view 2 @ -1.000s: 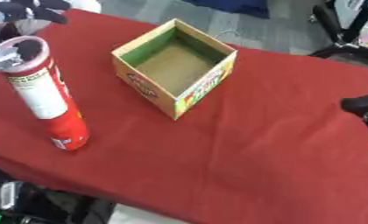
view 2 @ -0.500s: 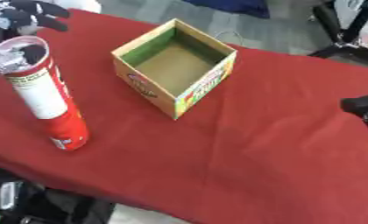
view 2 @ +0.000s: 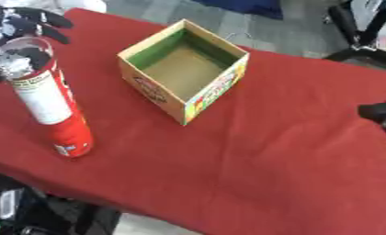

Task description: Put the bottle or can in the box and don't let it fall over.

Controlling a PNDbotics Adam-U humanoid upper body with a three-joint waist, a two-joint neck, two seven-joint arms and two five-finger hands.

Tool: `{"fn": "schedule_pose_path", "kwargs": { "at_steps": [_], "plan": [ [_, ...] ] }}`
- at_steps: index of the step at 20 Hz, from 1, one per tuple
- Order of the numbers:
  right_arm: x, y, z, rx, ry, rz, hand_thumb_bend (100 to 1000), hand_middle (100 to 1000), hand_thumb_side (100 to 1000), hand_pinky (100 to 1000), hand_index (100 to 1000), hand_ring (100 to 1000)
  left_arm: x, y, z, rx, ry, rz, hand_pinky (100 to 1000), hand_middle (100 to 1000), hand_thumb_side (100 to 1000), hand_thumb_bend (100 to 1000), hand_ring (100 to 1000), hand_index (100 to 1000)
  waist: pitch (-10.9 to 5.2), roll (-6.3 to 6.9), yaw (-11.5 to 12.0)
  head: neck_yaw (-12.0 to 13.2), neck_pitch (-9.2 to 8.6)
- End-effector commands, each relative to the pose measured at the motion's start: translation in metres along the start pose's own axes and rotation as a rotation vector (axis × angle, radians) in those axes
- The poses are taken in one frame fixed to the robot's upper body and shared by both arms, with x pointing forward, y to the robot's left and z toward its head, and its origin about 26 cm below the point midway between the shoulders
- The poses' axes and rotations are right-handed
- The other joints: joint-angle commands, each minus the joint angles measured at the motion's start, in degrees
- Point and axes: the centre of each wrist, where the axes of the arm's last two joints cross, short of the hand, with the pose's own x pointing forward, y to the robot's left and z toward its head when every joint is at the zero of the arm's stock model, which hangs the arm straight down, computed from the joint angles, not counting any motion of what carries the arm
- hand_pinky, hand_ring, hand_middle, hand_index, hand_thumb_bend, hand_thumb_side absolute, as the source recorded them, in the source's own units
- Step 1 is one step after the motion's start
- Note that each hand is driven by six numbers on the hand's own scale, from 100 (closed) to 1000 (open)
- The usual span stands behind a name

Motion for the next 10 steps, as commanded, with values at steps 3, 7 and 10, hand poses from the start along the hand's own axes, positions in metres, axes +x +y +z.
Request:
{"fn": "schedule_pose_path", "kwargs": {
  "at_steps": [3, 7, 10],
  "plan": [
    [0.0057, -0.0024, -0.0036, 0.021, -0.016, 0.024, 100, 697, 524, 851, 865, 788, -0.0007, 0.0052, 0.0030, -0.028, 0.009, -0.023, 1000, 929, 1000, 100, 940, 885, -0.36, 0.27, -0.11, 0.23, -0.73],
    [0.0055, -0.0022, -0.0032, 0.022, -0.014, 0.025, 100, 696, 524, 851, 865, 788, 0.0016, 0.0055, 0.0021, -0.042, -0.002, -0.018, 1000, 917, 1000, 100, 929, 879, -0.33, 0.26, -0.15, 0.23, -0.55],
    [0.0054, -0.0019, -0.0033, 0.023, -0.013, 0.025, 100, 697, 524, 851, 865, 788, 0.0039, 0.0063, 0.0015, -0.045, -0.010, -0.015, 1000, 914, 1000, 100, 926, 876, -0.30, 0.28, -0.16, 0.21, -0.53]
  ]
}}
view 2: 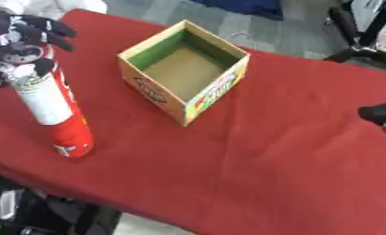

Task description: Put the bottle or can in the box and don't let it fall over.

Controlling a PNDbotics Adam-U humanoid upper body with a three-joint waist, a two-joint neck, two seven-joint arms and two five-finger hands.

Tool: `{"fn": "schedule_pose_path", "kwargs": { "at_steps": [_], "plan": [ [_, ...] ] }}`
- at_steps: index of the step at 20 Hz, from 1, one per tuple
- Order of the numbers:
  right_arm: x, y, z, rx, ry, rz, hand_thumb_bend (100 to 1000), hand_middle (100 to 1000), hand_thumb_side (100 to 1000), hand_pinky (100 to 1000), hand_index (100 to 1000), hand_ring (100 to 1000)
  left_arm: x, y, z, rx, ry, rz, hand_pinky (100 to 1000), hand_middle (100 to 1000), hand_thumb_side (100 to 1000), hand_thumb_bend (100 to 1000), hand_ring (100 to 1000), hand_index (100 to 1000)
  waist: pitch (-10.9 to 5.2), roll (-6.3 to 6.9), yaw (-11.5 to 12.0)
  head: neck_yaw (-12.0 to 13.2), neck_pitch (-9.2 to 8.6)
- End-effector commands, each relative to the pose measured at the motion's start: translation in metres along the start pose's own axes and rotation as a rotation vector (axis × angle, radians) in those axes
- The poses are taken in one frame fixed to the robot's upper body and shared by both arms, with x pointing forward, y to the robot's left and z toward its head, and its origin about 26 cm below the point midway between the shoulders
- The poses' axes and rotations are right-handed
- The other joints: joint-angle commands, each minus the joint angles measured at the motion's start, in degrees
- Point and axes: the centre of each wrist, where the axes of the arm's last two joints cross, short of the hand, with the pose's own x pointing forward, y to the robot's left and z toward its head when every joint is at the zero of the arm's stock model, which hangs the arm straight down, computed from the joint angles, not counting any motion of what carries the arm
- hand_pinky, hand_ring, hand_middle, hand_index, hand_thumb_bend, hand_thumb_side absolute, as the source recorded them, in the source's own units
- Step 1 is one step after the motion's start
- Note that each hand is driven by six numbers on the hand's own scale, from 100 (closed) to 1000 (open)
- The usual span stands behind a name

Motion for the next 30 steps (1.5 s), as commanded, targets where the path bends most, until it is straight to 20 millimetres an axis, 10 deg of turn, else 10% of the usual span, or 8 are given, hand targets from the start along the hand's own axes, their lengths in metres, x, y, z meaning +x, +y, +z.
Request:
{"fn": "schedule_pose_path", "kwargs": {
  "at_steps": [1, 30],
  "plan": [
    [0.005, -0.002, -0.003, 0.019, -0.014, 0.020, 100, 697, 524, 851, 865, 788, 0.004, 0.008, 0.003, -0.002, -0.008, -0.015, 1000, 915, 1000, 100, 926, 876, -0.32, 0.36, -0.09, 0.07, -0.33],
    [0.005, -0.001, -0.003, 0.015, -0.011, 0.020, 100, 697, 524, 851, 865, 787, -0.010, -0.006, -0.001, -0.272, -0.013, 0.104, 678, 932, 956, 255, 866, 891, -0.02, 0.20, -0.26, 0.12, -0.32]
  ]
}}
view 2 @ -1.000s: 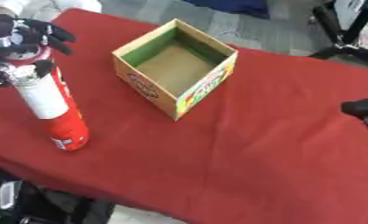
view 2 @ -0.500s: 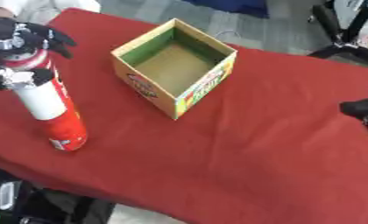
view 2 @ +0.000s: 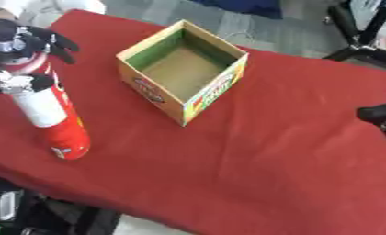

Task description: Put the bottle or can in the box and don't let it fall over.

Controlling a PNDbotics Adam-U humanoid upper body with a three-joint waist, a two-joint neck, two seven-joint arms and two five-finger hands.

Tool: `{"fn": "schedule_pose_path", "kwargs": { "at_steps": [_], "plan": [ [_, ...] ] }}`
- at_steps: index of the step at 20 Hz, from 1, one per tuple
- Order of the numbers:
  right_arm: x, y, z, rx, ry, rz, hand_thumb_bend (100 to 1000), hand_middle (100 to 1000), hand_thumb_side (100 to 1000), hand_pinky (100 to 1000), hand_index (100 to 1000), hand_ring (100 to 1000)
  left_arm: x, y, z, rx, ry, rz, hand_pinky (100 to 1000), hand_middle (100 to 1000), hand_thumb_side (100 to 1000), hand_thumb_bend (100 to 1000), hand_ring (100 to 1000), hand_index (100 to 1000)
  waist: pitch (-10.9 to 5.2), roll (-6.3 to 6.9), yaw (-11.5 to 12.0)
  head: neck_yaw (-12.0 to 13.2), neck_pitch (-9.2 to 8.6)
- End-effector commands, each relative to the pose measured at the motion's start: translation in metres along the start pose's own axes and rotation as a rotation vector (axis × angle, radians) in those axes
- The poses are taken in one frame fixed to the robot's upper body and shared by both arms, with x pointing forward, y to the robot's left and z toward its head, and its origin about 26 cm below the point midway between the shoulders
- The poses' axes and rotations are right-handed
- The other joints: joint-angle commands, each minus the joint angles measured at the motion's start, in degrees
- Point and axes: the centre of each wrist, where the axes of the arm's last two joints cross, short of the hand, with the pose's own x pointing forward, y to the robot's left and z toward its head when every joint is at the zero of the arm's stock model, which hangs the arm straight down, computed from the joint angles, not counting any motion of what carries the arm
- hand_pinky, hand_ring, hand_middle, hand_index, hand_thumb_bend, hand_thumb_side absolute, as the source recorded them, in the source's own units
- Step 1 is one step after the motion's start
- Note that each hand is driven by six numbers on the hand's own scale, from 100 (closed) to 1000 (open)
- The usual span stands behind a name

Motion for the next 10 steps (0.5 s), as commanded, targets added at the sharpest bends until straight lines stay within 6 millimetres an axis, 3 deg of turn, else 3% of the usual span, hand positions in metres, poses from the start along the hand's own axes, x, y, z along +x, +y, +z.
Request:
{"fn": "schedule_pose_path", "kwargs": {
  "at_steps": [1, 3, 10],
  "plan": [
    [0.0054, -0.0025, -0.0026, 0.009, -0.016, 0.016, 100, 697, 524, 851, 865, 787, -0.0066, -0.0095, -0.0022, -0.079, 0.007, 0.051, 664, 930, 928, 258, 860, 889, -0.19, -0.02, 0.04, 0.10, -0.33],
    [0.0054, -0.0025, -0.0027, 0.009, -0.016, 0.016, 100, 697, 525, 851, 865, 787, -0.0067, -0.0090, -0.0025, -0.095, 0.001, 0.064, 630, 910, 877, 273, 836, 878, -0.18, -0.02, 0.04, 0.10, -0.34],
    [0.0055, -0.0026, -0.0030, 0.007, -0.015, 0.013, 100, 696, 525, 851, 864, 787, -0.0045, -0.0079, -0.0031, -0.113, -0.002, 0.043, 586, 842, 855, 337, 776, 847, -0.20, 0.06, -0.01, 0.08, -0.30]
  ]
}}
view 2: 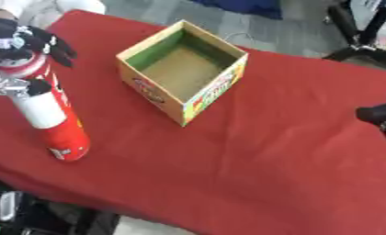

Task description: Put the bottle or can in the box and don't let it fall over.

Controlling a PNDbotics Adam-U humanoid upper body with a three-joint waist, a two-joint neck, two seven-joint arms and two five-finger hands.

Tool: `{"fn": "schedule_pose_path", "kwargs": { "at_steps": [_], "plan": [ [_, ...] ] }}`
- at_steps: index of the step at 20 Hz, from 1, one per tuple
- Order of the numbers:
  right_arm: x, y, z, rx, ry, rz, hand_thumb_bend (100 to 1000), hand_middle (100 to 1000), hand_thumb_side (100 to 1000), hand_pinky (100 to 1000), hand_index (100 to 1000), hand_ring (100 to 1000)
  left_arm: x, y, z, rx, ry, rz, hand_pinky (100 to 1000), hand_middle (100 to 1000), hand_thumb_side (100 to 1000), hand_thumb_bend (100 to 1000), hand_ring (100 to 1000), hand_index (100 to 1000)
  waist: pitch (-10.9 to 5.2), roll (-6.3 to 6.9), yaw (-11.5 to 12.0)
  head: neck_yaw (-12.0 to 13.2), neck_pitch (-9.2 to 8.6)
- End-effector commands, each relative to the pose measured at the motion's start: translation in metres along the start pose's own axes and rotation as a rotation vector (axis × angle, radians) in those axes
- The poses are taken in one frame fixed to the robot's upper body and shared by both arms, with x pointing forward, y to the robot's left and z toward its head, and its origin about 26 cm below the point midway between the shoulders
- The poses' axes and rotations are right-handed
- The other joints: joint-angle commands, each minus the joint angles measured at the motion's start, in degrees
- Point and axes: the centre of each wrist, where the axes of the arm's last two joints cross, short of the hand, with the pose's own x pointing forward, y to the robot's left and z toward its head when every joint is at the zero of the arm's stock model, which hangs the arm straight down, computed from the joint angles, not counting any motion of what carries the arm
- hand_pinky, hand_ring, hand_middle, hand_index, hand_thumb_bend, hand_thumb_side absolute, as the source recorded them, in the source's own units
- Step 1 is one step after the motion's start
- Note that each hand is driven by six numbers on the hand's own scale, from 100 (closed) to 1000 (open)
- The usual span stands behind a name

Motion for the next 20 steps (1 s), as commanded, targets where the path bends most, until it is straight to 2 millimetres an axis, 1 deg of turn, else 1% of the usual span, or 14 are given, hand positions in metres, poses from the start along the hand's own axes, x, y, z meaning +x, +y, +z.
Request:
{"fn": "schedule_pose_path", "kwargs": {
  "at_steps": [1, 6, 8, 10, 12, 13, 14, 20],
  "plan": [
    [0.0060, -0.0037, -0.0030, 0.011, -0.014, 0.017, 100, 695, 525, 851, 864, 786, -0.0038, -0.0122, -0.0034, -0.077, 0.015, 0.004, 576, 847, 829, 367, 761, 845, -0.20, 0.02, -0.01, 0.08, -0.29],
    [0.0061, -0.0039, -0.0031, 0.007, -0.015, 0.016, 100, 695, 525, 850, 863, 786, -0.0050, -0.0148, -0.0052, -0.115, 0.002, 0.002, 565, 862, 735, 379, 746, 842, -0.20, 0.04, -0.04, 0.11, -0.41],
    [0.0061, -0.0040, -0.0033, 0.006, -0.016, 0.015, 100, 695, 525, 851, 863, 786, -0.0052, -0.0149, -0.0055, -0.133, -0.001, -0.003, 546, 839, 697, 383, 708, 839, -0.20, 0.05, -0.04, 0.11, -0.48],
    [0.0061, -0.0040, -0.0034, 0.005, -0.016, 0.014, 100, 694, 525, 851, 863, 785, -0.0056, -0.0150, -0.0057, -0.146, -0.001, -0.007, 550, 851, 698, 392, 712, 838, -0.19, 0.06, -0.05, 0.10, -0.53],
    [0.0061, -0.0041, -0.0035, 0.004, -0.017, 0.013, 100, 694, 525, 850, 862, 785, -0.0062, -0.0154, -0.0061, -0.156, 0.000, -0.009, 524, 868, 706, 402, 699, 837, -0.17, 0.05, -0.06, 0.09, -0.57],
    [0.0061, -0.0041, -0.0035, 0.003, -0.018, 0.013, 100, 693, 525, 850, 862, 784, -0.0064, -0.0157, -0.0063, -0.161, 0.000, -0.009, 490, 874, 713, 409, 672, 839, -0.17, 0.05, -0.07, 0.10, -0.56],
    [0.0062, -0.0042, -0.0036, 0.003, -0.018, 0.012, 100, 693, 525, 850, 862, 784, -0.0065, -0.0159, -0.0066, -0.165, -0.001, -0.008, 434, 877, 710, 413, 623, 839, -0.16, 0.06, -0.09, 0.13, -0.57],
    [0.0063, -0.0044, -0.0042, 0.001, -0.020, 0.010, 100, 693, 525, 849, 862, 784, -0.0066, -0.0170, -0.0078, -0.183, -0.006, -0.016, 404, 911, 684, 430, 584, 843, -0.07, 0.12, -0.15, 0.17, -0.64]
  ]
}}
